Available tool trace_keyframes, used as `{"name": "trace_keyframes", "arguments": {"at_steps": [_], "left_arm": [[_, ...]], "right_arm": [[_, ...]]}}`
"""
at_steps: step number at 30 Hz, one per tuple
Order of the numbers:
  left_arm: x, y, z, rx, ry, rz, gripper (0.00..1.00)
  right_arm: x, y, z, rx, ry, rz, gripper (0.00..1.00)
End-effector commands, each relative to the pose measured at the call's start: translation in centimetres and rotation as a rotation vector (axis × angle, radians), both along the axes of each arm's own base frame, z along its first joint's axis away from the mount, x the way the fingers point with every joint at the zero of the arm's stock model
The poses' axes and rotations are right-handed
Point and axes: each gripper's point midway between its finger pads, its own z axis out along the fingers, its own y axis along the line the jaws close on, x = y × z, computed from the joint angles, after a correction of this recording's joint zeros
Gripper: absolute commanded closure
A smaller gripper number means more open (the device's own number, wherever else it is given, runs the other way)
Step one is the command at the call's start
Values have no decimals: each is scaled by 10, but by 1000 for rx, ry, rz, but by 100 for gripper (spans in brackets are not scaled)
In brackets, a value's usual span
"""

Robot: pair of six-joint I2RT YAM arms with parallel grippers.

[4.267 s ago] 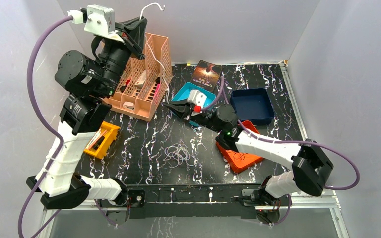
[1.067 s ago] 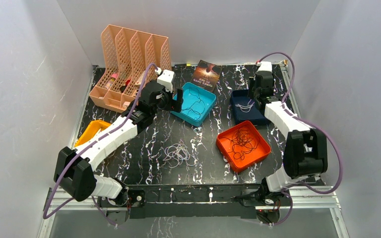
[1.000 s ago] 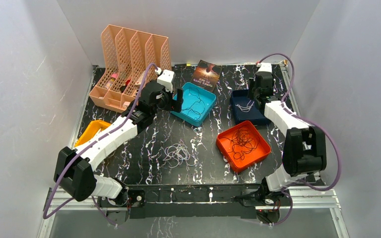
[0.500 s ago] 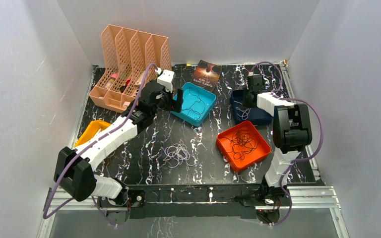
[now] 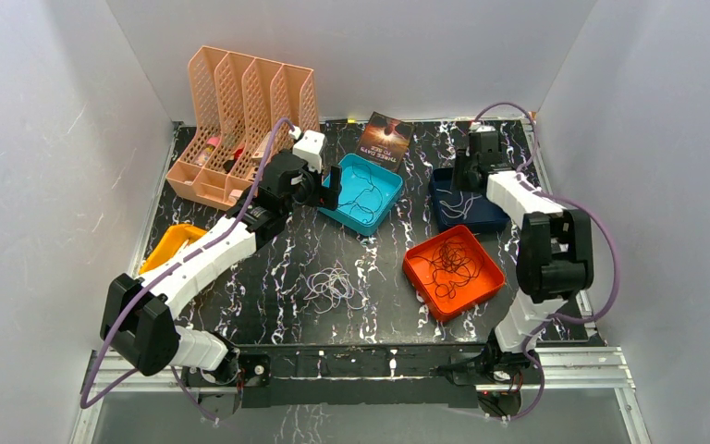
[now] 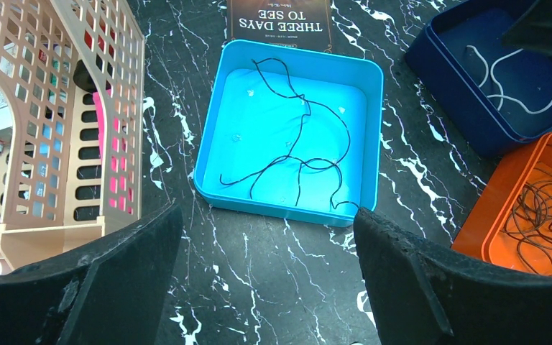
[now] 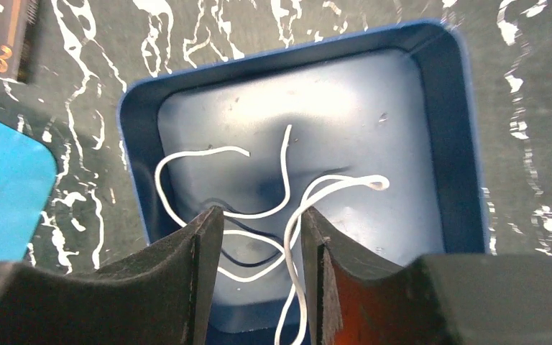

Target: Untangle the cables

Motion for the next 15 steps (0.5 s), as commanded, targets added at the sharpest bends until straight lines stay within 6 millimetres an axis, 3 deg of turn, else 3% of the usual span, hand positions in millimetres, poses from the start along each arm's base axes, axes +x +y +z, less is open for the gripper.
{"name": "trace_keyframes", "arguments": {"at_steps": [1, 6, 15], "left_arm": [[-1, 1, 13, -8, -28, -8, 12], [-1, 0, 13, -11, -26, -11, 12], [-2, -2, 10, -11, -18, -21, 12]], "right_arm": [[9, -10, 62, -37, -136, -18, 47], [-3, -24, 67, -114, -97, -34, 47], [-9, -40, 49, -203, 0, -73, 47]]}}
